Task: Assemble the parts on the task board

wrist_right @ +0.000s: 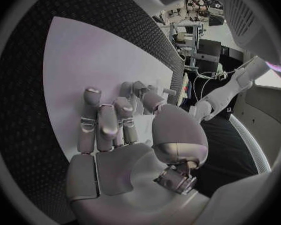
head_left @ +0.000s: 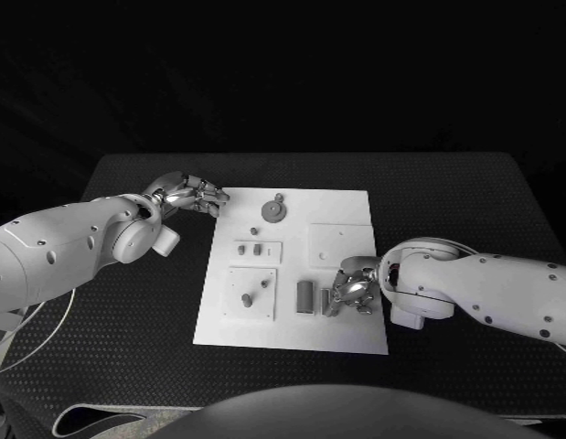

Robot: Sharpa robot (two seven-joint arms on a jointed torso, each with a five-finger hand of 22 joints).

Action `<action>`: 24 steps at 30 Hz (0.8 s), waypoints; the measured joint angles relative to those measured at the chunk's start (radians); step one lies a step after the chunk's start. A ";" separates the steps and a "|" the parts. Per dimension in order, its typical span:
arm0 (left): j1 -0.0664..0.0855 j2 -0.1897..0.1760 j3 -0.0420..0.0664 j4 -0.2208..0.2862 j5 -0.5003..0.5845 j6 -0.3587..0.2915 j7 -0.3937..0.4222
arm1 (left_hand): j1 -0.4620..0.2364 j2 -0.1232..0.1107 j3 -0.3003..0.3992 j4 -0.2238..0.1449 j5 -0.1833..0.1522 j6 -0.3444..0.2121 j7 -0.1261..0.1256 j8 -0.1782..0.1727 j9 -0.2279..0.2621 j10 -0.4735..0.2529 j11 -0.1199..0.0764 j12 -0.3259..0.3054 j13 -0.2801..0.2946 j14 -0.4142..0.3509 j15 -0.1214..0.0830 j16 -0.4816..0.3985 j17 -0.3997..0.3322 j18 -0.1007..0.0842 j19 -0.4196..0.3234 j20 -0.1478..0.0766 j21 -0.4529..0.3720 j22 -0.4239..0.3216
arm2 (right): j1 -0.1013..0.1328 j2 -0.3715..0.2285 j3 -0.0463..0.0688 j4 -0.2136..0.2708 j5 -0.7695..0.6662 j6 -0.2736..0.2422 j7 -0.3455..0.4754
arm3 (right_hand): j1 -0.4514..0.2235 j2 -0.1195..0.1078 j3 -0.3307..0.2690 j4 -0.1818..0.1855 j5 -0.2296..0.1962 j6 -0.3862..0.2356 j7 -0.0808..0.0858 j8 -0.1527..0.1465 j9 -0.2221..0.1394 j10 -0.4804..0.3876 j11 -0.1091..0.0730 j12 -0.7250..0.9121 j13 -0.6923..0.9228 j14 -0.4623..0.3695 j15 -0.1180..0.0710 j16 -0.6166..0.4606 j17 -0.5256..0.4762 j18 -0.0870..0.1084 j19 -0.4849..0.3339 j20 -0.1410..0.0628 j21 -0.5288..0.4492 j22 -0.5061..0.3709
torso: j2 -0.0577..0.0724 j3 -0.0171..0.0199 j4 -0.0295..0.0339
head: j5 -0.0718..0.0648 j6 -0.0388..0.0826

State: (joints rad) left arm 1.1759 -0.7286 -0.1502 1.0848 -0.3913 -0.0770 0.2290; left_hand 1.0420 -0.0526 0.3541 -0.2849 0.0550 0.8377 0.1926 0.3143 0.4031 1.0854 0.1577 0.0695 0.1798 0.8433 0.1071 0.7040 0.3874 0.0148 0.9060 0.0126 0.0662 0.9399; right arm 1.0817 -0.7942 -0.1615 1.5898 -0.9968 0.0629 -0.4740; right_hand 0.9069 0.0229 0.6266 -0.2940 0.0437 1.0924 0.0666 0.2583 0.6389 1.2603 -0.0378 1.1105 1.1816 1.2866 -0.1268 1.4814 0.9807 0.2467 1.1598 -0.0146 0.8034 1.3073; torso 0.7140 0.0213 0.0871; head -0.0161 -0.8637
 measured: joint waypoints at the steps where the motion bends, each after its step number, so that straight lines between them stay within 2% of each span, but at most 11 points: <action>1: 0.000 0.000 0.000 0.000 0.000 0.000 0.000 | 0.000 0.000 0.000 0.000 0.000 0.000 0.000 0.000 0.000 0.000 0.000 0.000 0.000 0.000 0.000 0.000 0.000 0.000 0.000 0.000 0.000 0.000 | 0.000 0.000 0.000 -0.001 0.001 0.001 0.000 | 0.000 0.000 0.000 0.000 0.003 0.000 0.000 0.000 0.000 0.000 0.000 0.000 0.000 0.000 0.000 0.000 0.000 0.000 0.000 0.000 0.000 0.000 | 0.000 0.0000 0.0001 | 0.000 0.000; 5: 0.000 0.000 0.000 0.001 0.000 0.001 -0.001 | 0.000 0.000 0.000 0.000 0.000 0.000 0.000 0.000 0.000 0.000 0.000 0.000 0.000 0.000 0.000 0.000 0.001 0.000 0.000 0.000 0.000 0.000 | 0.000 0.001 0.001 -0.003 0.005 0.006 0.000 | 0.003 0.002 0.000 0.000 0.003 0.000 -0.001 0.000 0.000 0.000 0.000 0.000 0.000 0.000 0.000 0.000 0.000 -0.006 0.000 0.000 0.000 0.000 | 0.000 0.0000 0.0005 | 0.001 0.001; 12: 0.000 0.000 0.000 0.001 0.000 0.001 -0.002 | 0.000 0.000 0.000 0.000 0.000 0.000 0.000 0.000 0.000 0.000 0.000 0.000 0.000 0.000 0.000 0.000 0.001 0.000 0.000 0.000 0.000 -0.001 | 0.000 0.001 0.001 -0.004 0.007 0.008 0.000 | 0.010 -0.002 0.000 0.000 0.003 0.002 -0.002 0.001 0.000 0.000 0.000 0.000 0.000 0.002 0.002 0.000 0.000 -0.003 0.001 -0.001 0.000 0.001 | 0.000 0.0006 0.0001 | 0.002 0.001; 18: 0.000 0.000 0.000 0.000 0.000 0.001 -0.002 | 0.000 0.000 0.000 0.000 0.000 0.000 0.000 0.000 0.000 0.000 0.000 0.000 0.000 0.000 0.000 0.000 0.001 0.000 0.000 0.000 0.000 -0.001 | -0.001 -0.015 0.001 -0.005 0.027 0.013 0.038 | 0.011 0.000 -0.011 0.007 0.008 0.000 0.000 -0.003 -0.001 0.000 0.000 0.000 -0.001 0.001 0.002 0.000 -0.005 0.001 -0.002 -0.005 0.000 0.001 | 0.000 0.0012 -0.0004 | 0.002 0.004; 19: 0.000 0.000 0.000 0.000 0.000 0.001 -0.001 | 0.000 0.000 0.000 0.000 0.000 0.000 0.000 0.000 0.000 0.000 0.000 0.000 0.000 0.000 0.000 0.000 0.001 0.000 0.000 0.000 0.000 -0.001 | -0.002 -0.021 0.001 -0.003 0.030 0.013 0.048 | 0.001 -0.015 -0.019 0.007 0.011 -0.001 0.001 -0.004 -0.001 -0.001 0.000 0.000 -0.002 0.001 0.002 0.000 -0.007 0.001 -0.002 -0.005 0.000 0.001 | 0.000 0.0012 -0.0004 | 0.002 0.005; 21: 0.000 0.000 0.000 0.000 0.000 0.001 -0.001 | -0.003 -0.003 0.000 0.000 0.000 0.000 0.000 0.000 0.000 0.000 0.000 0.000 0.000 0.000 0.000 -0.004 0.002 0.000 0.000 0.000 0.000 -0.001 | -0.002 -0.031 0.000 0.000 0.034 0.013 0.068 | -0.032 -0.076 -0.036 0.014 0.011 -0.004 0.004 -0.006 -0.003 -0.005 0.005 -0.013 -0.010 -0.005 -0.003 0.000 -0.017 0.002 -0.003 -0.005 0.000 0.001 | -0.001 0.0016 -0.0004 | 0.002 0.007; 23: 0.000 0.000 0.000 0.000 0.000 0.000 0.000 | -0.005 -0.005 0.000 0.000 0.000 0.000 0.000 0.000 0.000 0.000 0.000 0.000 0.000 0.000 0.000 -0.004 0.002 0.000 0.000 0.000 0.000 -0.001 | 0.000 -0.040 -0.004 0.000 0.041 0.013 0.093 | -0.061 -0.155 -0.035 0.032 0.010 -0.021 0.005 -0.021 -0.010 -0.023 0.011 -0.028 -0.019 -0.020 -0.003 -0.005 -0.032 0.003 -0.010 -0.006 0.000 0.001 | -0.002 0.0017 -0.0005 | 0.003 0.009; 24: 0.000 0.000 0.000 -0.001 0.000 -0.002 -0.001 | -0.005 -0.005 0.000 0.000 0.000 0.000 0.000 0.000 0.000 0.000 0.000 0.000 0.000 0.000 0.000 -0.004 0.002 0.000 0.000 0.000 0.000 -0.001 | 0.001 -0.042 -0.005 0.000 0.043 0.013 0.102 | -0.064 -0.186 -0.022 0.045 0.007 -0.028 0.005 -0.028 -0.013 -0.030 0.015 -0.032 -0.021 -0.029 -0.001 -0.010 -0.043 0.004 -0.011 -0.007 -0.005 0.001 | -0.002 0.0015 -0.0005 | 0.003 0.011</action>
State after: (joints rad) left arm 1.1759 -0.7282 -0.1507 1.0838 -0.3914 -0.0790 0.2284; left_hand 1.0366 -0.0580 0.3541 -0.2849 0.0550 0.8377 0.1926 0.3143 0.4032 1.0854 0.1578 0.0695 0.1797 0.8433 0.1071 0.7000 0.3896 0.0149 0.9060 0.0126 0.0662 0.9392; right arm 1.0827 -0.8362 -0.1669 1.5897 -0.9536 0.0762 -0.3721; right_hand 0.8431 -0.1631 0.6047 -0.2489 0.0506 1.0642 0.0720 0.2299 0.6262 1.2304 -0.0228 1.0790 1.1609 1.2578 -0.1276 1.4710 0.9377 0.2504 1.1483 -0.0216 0.7989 1.3079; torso 0.7122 0.0228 0.0867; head -0.0130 -0.8526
